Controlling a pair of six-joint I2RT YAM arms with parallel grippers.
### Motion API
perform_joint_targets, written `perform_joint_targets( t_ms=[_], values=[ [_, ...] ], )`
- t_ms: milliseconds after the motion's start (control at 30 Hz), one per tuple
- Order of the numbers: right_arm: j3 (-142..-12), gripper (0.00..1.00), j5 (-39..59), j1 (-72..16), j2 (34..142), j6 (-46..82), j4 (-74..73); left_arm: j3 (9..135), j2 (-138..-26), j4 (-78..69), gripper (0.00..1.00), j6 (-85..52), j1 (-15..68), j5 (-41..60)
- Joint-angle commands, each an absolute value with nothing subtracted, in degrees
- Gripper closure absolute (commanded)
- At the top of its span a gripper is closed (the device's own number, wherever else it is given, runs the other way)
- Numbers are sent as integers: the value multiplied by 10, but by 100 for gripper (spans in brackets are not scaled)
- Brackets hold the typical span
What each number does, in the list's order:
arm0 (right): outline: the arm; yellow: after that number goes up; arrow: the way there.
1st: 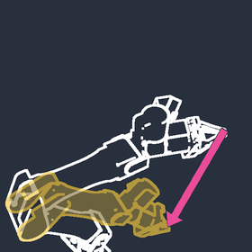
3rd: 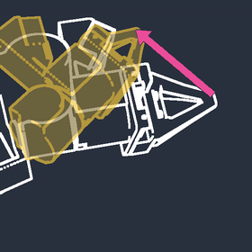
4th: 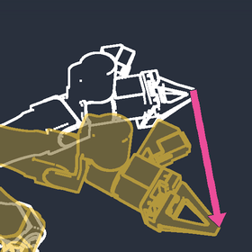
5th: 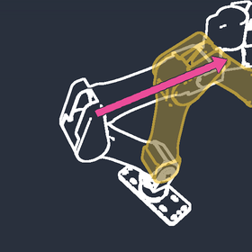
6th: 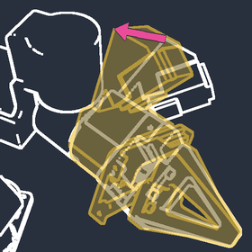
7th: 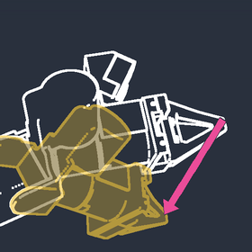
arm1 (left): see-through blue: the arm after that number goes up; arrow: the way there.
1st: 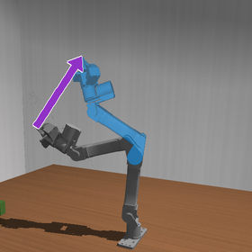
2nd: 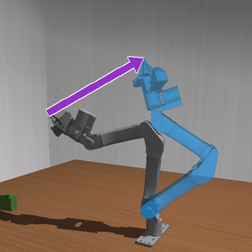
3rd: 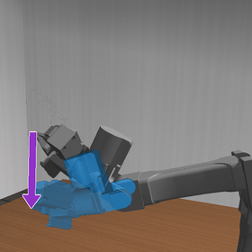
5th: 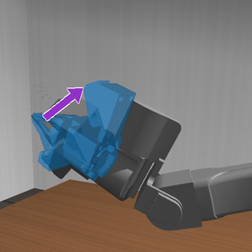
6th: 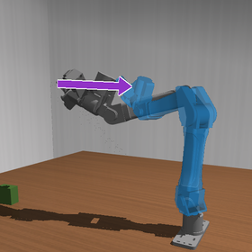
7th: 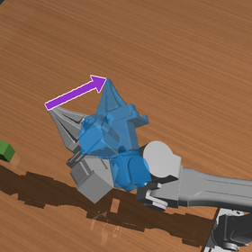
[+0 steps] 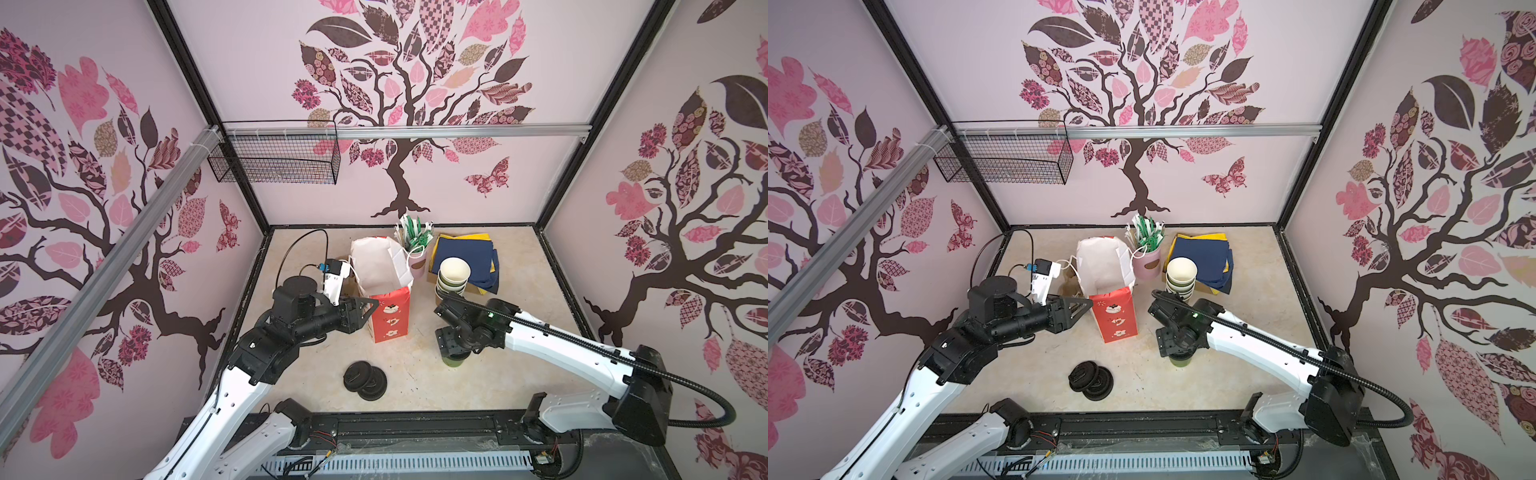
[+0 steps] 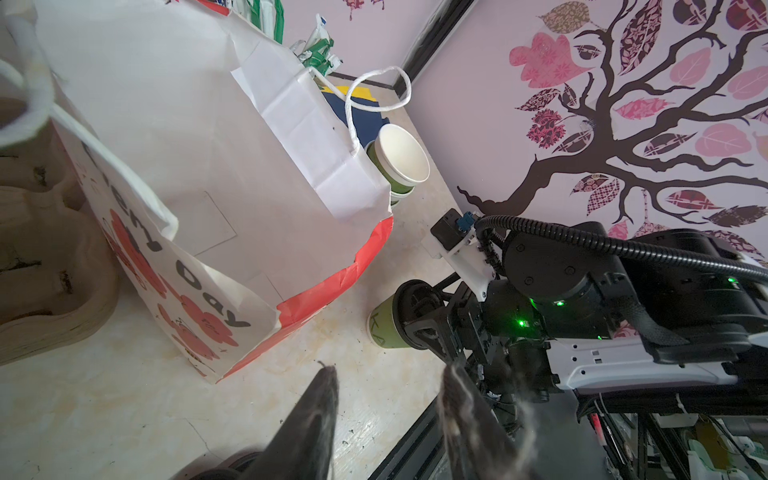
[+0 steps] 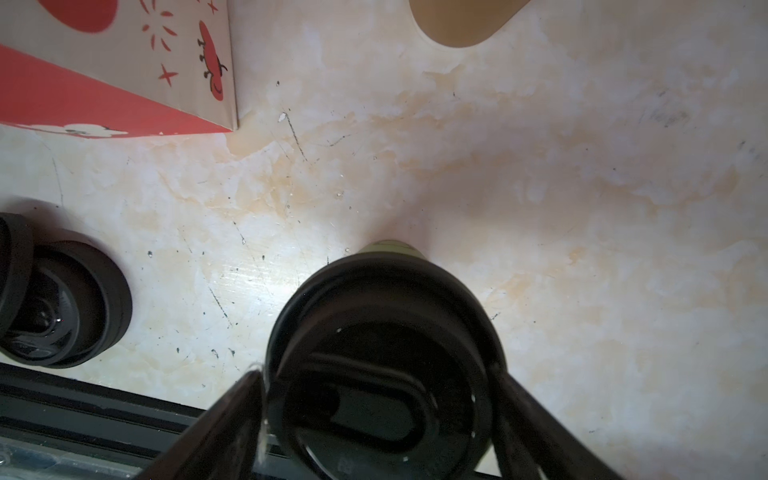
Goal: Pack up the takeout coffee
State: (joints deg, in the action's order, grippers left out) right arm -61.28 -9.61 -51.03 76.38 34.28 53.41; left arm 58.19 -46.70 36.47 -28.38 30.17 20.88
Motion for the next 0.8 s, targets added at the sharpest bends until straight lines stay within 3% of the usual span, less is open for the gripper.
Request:
perform_joint_targets(
  t_ms=[0,500,767],
  values=[
    [-636,15,-106,-509,754,342,554,600,-468,357,56,-272,304,204],
    [-620,17,-112,-508,745,371,561,598,-474,353,57,-270,304,215],
    [-592,17,-31,-473,709,397,527,597,-496,345,59,-247,354,198]
  ],
)
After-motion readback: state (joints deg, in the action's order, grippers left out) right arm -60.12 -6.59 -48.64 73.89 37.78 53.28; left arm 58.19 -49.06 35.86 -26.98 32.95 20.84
